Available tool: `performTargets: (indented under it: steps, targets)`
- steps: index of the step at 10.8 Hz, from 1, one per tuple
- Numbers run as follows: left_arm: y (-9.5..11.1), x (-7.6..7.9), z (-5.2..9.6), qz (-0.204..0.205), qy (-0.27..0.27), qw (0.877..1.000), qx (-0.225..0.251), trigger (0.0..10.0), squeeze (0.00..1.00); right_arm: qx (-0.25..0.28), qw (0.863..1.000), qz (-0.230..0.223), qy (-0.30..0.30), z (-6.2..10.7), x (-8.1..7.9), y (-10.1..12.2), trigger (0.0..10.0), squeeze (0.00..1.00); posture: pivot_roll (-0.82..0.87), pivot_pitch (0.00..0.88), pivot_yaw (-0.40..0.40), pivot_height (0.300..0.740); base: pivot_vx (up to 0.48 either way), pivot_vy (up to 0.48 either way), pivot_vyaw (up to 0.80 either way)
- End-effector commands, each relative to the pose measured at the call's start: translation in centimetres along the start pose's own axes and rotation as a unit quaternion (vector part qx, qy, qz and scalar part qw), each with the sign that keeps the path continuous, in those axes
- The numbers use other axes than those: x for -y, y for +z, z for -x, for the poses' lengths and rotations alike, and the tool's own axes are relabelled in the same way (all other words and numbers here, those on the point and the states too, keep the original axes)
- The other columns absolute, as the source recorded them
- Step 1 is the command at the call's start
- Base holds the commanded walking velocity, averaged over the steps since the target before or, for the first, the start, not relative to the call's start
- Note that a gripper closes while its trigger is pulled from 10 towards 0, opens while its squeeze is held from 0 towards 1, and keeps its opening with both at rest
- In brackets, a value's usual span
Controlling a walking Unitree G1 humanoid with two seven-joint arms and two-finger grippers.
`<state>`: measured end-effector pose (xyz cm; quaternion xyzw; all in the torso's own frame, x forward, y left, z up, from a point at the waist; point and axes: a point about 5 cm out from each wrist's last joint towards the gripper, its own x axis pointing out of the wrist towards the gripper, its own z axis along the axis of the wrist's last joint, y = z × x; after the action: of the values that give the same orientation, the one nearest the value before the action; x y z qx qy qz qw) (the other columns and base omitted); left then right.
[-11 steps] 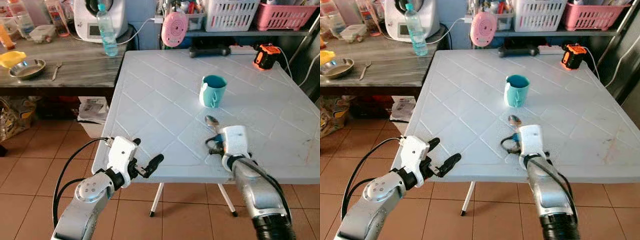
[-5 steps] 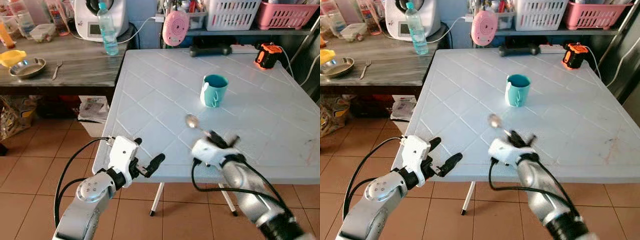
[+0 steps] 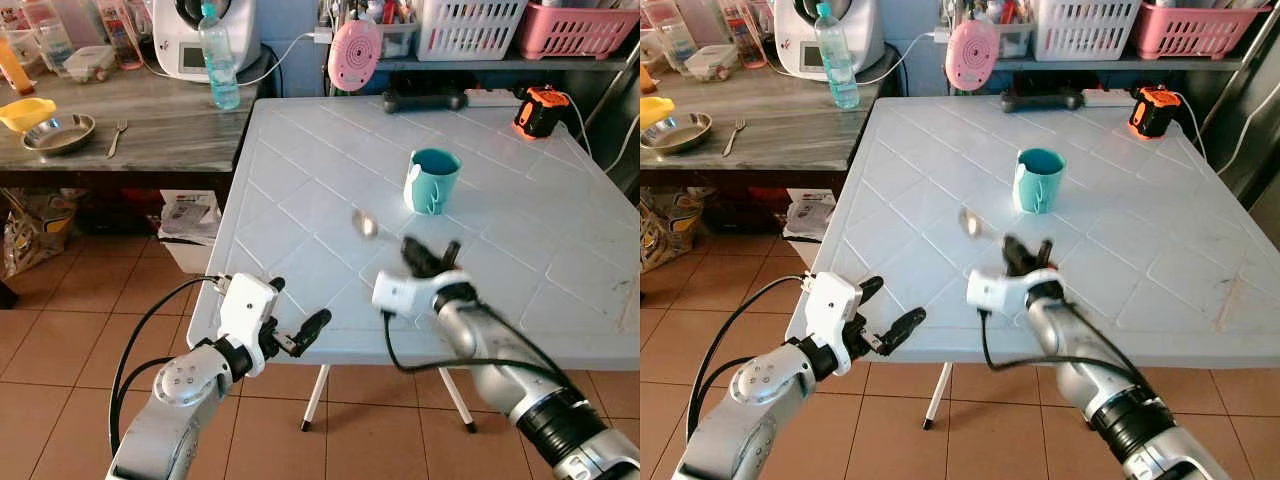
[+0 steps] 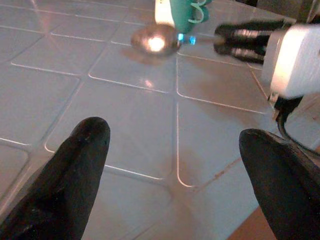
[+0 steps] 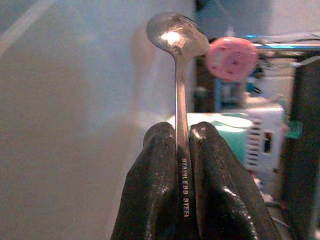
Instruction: Setting the table
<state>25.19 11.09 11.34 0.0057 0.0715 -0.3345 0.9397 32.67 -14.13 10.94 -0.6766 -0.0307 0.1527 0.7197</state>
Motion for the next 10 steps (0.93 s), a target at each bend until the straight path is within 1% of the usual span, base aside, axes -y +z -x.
performTargets:
  steps: [1, 2, 3, 4, 5, 6, 7, 8, 9, 10]
  targets:
    - [0.0, 0.1, 0.2, -0.004, -0.004, 1.0, -0.003, 10.0, 0.0, 0.013, 1.0, 0.0, 0.01, -0.2, 0.0, 0.4, 0.0, 0.0, 0.01, 0.068, 0.042, 0.74, 0.0, 0.0, 0.0]
    - [0.0, 0.1, 0.2, -0.004, -0.006, 1.0, -0.004, 10.0, 0.0, 0.023, 0.999, -0.025, 0.002, -0.3, 0.2, 0.7, 0.0, 0.0, 0.01, 0.071, 0.042, 0.74, 0.0, 0.0, 0.0]
    - [-0.1, 0.1, 0.2, -0.005, -0.006, 1.0, -0.005, 10.0, 0.0, 0.021, 0.987, -0.157, -0.01, -0.5, 0.7, 1.3, 0.0, 0.0, 0.01, 0.072, 0.042, 0.74, 0.0, 0.0, 0.0]
    - [-0.1, 0.1, 0.3, -0.005, -0.006, 1.0, -0.007, 10.0, 0.0, 0.013, 0.947, -0.32, -0.016, -0.5, 1.1, 1.5, 0.0, 0.0, 0.02, 0.074, 0.041, 0.74, 0.0, 0.0, 0.0]
    - [-0.1, 0.0, 0.3, -0.005, -0.005, 1.0, -0.007, 10.0, 0.0, 0.017, 0.887, -0.46, -0.022, -0.3, 1.3, 1.7, 0.0, 0.0, 0.02, 0.074, 0.041, 0.74, 0.0, 0.0, 0.0]
    - [-0.1, 0.0, 0.3, -0.005, -0.004, 1.0, -0.008, 10.0, 0.0, 0.027, 0.779, -0.626, -0.012, 0.0, 1.3, 1.9, 0.0, 0.0, 0.02, 0.075, 0.044, 0.74, 0.0, 0.0, 0.0]
    - [-0.1, 0.0, 0.3, -0.006, -0.006, 1.0, -0.009, 10.0, 0.0, 0.022, 0.659, -0.752, 0.004, 0.4, 0.7, 1.8, 0.0, 0.0, 0.02, 0.075, 0.047, 0.74, 0.0, 0.0, 0.0]
    - [-0.1, 0.0, 0.3, -0.006, -0.006, 1.0, -0.009, 10.0, 0.0, 0.027, 0.624, -0.78, 0.012, 0.4, 0.6, 2.0, 0.0, 0.0, 0.02, 0.076, 0.048, 0.74, 0.0, 0.0, 0.0]
    - [-0.1, -0.1, 0.3, -0.008, -0.007, 1.0, -0.01, 10.0, 0.0, 0.05, 0.443, -0.893, 0.064, 0.7, 0.2, 3.5, 0.0, 0.0, 0.02, 0.075, 0.051, 0.74, 0.0, 0.0, 0.0]
    - [-0.1, -0.1, 0.3, -0.009, -0.008, 1.0, -0.011, 10.0, 0.0, 0.089, 0.329, -0.935, 0.1, 1.0, 0.6, 4.9, 0.0, 0.0, 0.02, 0.075, 0.052, 0.74, 0.0, 0.0, 0.0]
